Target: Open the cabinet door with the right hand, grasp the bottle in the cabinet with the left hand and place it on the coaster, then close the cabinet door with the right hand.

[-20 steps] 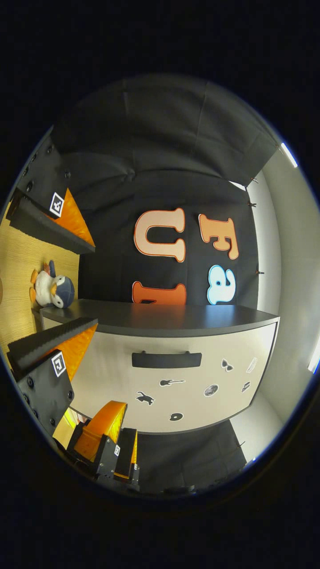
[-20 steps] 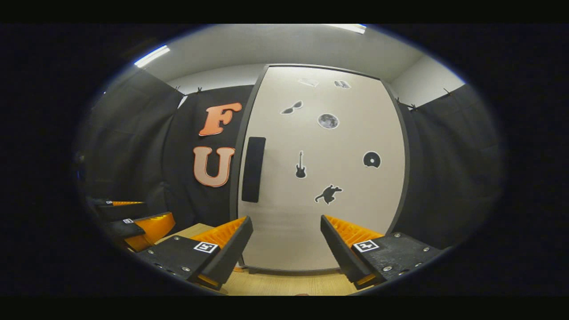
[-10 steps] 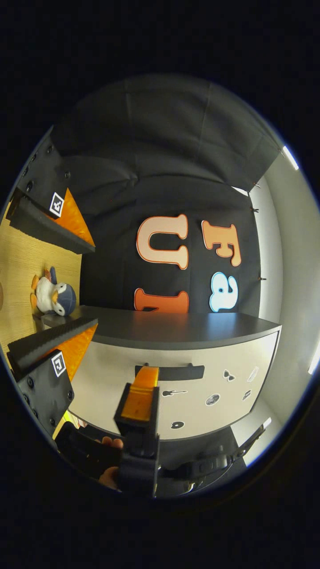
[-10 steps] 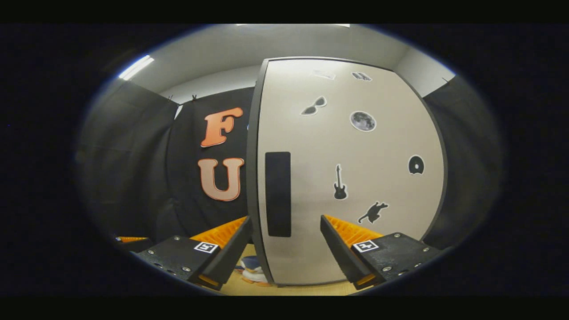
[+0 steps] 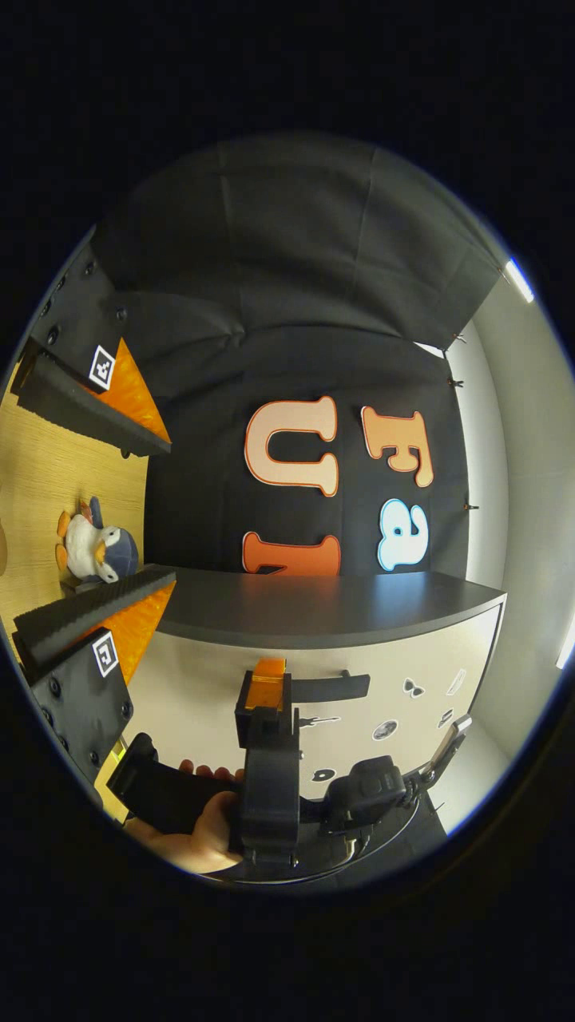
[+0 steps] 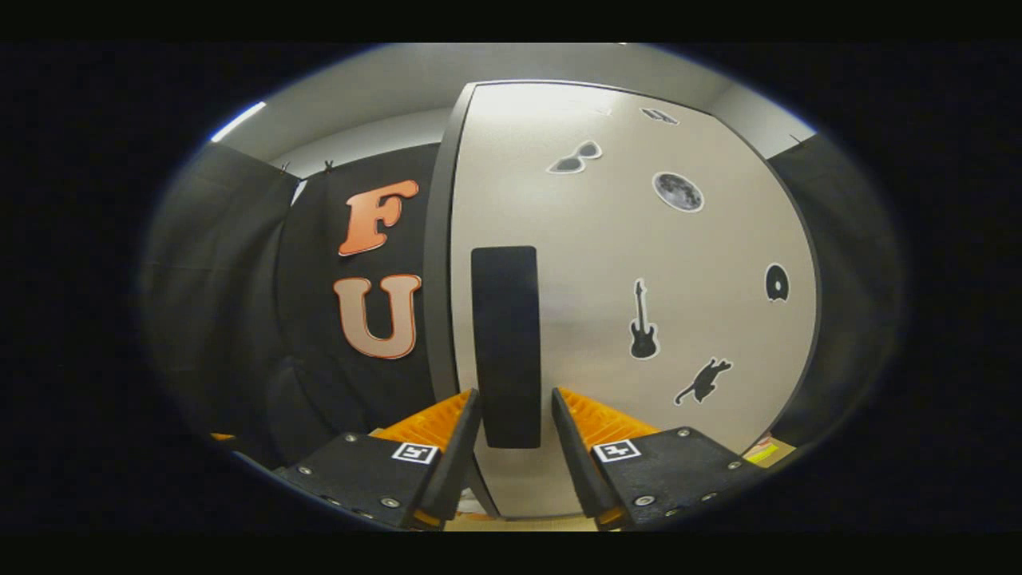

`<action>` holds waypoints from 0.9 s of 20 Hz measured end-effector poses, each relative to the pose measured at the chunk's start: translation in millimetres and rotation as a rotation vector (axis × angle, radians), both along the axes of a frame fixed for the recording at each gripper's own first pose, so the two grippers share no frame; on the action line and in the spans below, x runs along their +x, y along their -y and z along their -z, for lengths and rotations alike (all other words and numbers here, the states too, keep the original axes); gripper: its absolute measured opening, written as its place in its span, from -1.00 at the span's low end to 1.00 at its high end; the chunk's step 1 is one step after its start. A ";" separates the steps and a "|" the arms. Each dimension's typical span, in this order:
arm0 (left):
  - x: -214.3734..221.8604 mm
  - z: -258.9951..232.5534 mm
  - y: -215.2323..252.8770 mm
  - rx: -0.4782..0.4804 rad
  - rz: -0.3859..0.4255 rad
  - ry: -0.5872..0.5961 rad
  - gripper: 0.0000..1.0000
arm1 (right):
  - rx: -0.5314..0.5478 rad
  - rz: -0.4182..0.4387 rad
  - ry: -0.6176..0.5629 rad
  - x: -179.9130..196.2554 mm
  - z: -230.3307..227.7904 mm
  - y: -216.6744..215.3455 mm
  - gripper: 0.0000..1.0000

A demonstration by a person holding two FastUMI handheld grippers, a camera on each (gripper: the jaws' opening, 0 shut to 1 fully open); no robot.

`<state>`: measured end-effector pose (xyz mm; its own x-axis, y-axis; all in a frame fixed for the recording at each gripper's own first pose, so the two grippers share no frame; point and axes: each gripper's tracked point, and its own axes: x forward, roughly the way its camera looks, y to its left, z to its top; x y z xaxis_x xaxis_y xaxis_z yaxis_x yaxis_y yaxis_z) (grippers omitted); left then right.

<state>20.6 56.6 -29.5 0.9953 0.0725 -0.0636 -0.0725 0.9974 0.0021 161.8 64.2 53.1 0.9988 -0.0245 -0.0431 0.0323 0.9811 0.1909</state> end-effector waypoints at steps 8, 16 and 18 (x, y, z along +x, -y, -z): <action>-5.1 9.0 -2.2 -0.025 -0.003 -0.028 0.89 | 0.033 -0.008 0.026 -0.9 -2.2 -0.9 -0.52; -3.2 16.0 -13.6 -0.016 -0.011 -0.041 0.88 | 0.049 0.000 0.058 -13.0 -6.4 0.8 -0.63; -2.5 12.3 -16.4 -0.001 -0.015 -0.036 0.88 | 0.057 0.008 0.070 -24.0 -11.0 2.2 -0.63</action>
